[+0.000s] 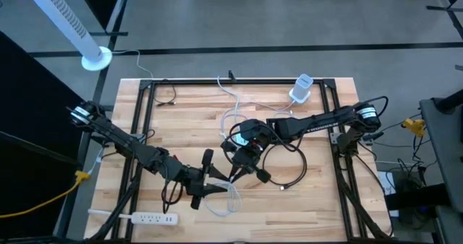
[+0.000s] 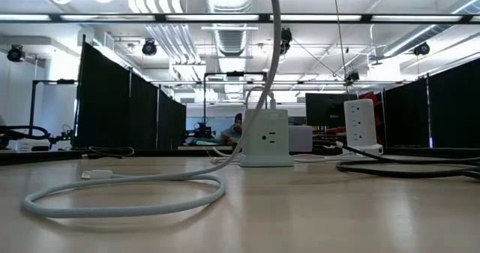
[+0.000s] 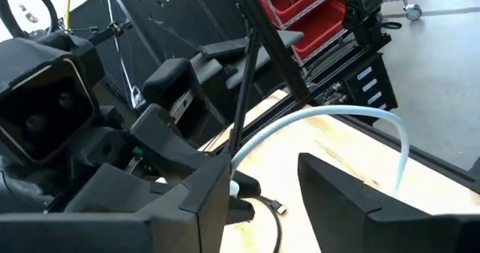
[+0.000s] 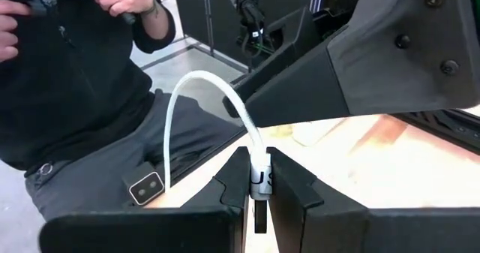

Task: Insert USB
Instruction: Insert the blue USB cable into the bottom white outlet

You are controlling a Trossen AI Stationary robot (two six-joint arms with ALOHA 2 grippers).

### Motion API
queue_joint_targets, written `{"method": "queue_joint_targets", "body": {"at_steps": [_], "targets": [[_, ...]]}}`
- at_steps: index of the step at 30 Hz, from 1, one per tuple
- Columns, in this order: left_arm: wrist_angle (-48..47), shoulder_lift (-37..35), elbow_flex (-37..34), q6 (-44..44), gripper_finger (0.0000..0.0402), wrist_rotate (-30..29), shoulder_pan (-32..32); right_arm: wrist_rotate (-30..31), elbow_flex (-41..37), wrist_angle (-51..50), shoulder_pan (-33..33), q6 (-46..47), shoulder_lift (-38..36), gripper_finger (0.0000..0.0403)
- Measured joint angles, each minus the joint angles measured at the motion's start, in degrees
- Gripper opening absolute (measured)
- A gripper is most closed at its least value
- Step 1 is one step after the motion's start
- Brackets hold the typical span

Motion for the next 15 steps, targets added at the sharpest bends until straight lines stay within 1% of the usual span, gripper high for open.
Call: {"method": "queue_joint_targets", "body": {"at_steps": [6, 10, 15], "targets": [[1.2, 0.0, 0.0, 3.1, 0.0120, 0.3, 1.0, 0.2, 0.0, 0.0, 0.0, 0.0, 0.1, 0.0020], [1.1, 0.9, 0.0, 2.4, 0.0096, 0.7, 3.5, 0.2, -0.1, -0.2, 0.0, 0.6, 0.5, 0.0020], [1.2, 1.2, 0.0, 2.4, 0.0068, 1.7, 4.1, 0.2, -0.1, -0.5, 0.0, 0.7, 0.5, 0.0020]]}}
